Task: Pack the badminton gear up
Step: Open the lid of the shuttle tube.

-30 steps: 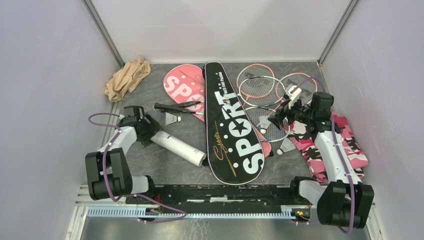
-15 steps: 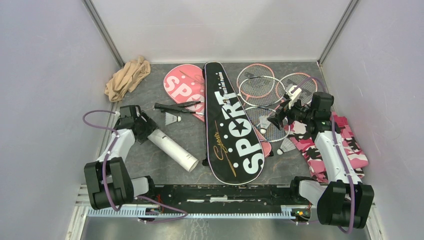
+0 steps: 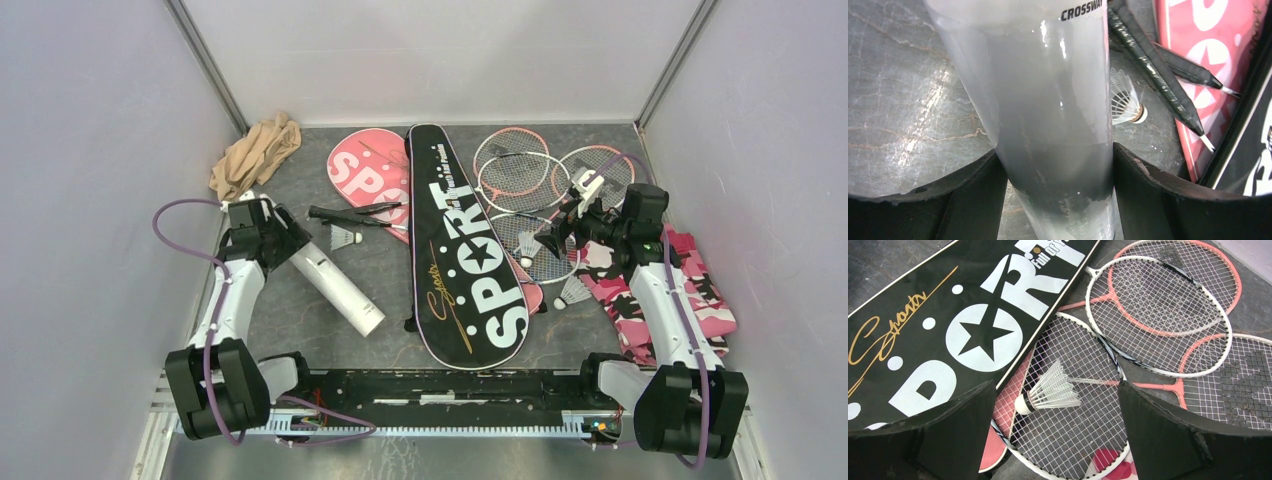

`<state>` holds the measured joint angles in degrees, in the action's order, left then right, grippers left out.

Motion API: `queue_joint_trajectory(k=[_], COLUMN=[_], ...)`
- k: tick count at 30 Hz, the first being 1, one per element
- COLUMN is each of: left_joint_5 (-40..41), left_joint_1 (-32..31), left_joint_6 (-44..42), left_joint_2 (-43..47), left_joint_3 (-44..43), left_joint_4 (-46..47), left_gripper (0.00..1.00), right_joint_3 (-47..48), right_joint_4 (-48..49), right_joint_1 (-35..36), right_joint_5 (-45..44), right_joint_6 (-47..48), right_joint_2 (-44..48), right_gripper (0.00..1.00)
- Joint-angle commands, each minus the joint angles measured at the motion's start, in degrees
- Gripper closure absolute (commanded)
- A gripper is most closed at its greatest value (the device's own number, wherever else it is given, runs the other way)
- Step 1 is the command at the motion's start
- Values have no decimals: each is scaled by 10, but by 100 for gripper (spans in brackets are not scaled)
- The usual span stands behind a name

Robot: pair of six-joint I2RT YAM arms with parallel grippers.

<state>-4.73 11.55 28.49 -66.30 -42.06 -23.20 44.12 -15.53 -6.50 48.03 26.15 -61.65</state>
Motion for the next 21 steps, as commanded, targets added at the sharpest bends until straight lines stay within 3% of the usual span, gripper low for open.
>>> queue_joint_trajectory(k=[1, 5, 8, 14, 21], left_joint_5=[-45, -138, -169, -226, -296], left_joint_1=[5, 5, 5, 3, -6], left_joint_6=[-61, -115, -139, -201, -310], left_joint_2=[23, 18, 16, -8, -81], left_joint_3=[-37, -63, -89, -157, -284], left_joint_4=[27, 32, 32, 17, -74], left_gripper=[78, 68, 67, 70, 81], right_joint_3=[0, 0, 0, -1, -2], right_joint_4=[21, 22, 21, 24, 30], right_joint_1=[-2, -2, -2, -2, -2], right_joint_5=[18, 20, 20, 21, 22], right_joint_6=[-7, -8, -9, -13, -25], right_joint_2=[13, 8, 7, 5, 11], right_gripper=[2, 2, 2, 2, 2])
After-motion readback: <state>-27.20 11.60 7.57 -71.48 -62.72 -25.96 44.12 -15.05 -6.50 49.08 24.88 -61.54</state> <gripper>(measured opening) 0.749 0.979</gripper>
